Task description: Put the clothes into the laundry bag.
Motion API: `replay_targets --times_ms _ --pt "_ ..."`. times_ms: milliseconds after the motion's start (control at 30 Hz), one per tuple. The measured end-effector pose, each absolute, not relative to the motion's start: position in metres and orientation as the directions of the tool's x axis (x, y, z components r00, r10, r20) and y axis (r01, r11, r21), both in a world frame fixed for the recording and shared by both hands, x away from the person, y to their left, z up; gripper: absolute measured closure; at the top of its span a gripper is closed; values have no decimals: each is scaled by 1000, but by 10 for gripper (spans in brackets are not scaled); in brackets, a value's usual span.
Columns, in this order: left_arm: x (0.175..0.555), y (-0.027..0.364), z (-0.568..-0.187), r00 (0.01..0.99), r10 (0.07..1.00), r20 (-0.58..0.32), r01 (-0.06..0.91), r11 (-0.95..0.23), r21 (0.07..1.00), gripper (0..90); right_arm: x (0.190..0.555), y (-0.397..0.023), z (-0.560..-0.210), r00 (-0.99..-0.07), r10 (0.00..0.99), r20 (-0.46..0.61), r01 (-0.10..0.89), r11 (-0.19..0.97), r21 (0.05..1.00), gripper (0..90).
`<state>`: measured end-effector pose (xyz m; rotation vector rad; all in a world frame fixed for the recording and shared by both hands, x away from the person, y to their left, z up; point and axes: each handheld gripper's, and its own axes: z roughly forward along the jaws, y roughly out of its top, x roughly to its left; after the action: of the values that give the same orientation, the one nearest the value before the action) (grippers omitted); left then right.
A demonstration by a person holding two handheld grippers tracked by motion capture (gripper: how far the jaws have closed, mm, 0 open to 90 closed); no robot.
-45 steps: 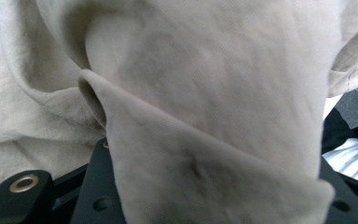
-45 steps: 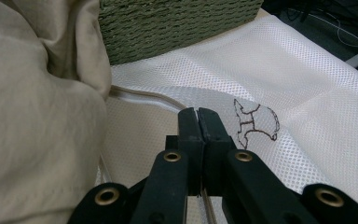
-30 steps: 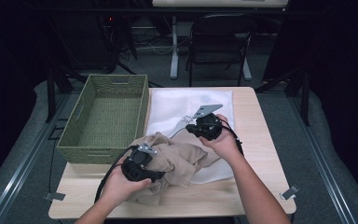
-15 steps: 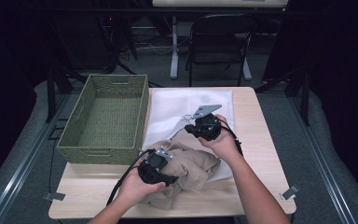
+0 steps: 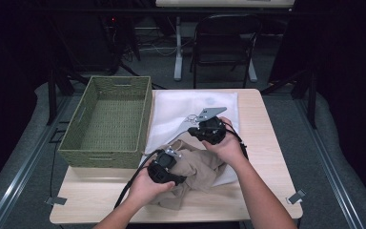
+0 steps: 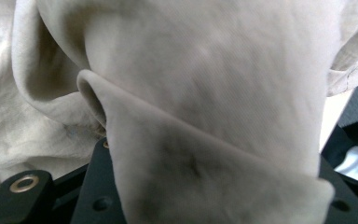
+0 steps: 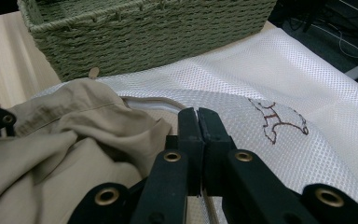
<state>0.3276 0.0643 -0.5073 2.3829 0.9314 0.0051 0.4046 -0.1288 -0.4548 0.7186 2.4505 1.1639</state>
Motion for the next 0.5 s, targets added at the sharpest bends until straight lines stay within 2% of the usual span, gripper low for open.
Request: replay_targets --times_ms 500 --pt "350 64 -518 689 699 -189 678 -530 509 561 401 -127 -454 -824 559 -88 288 548 785 890"
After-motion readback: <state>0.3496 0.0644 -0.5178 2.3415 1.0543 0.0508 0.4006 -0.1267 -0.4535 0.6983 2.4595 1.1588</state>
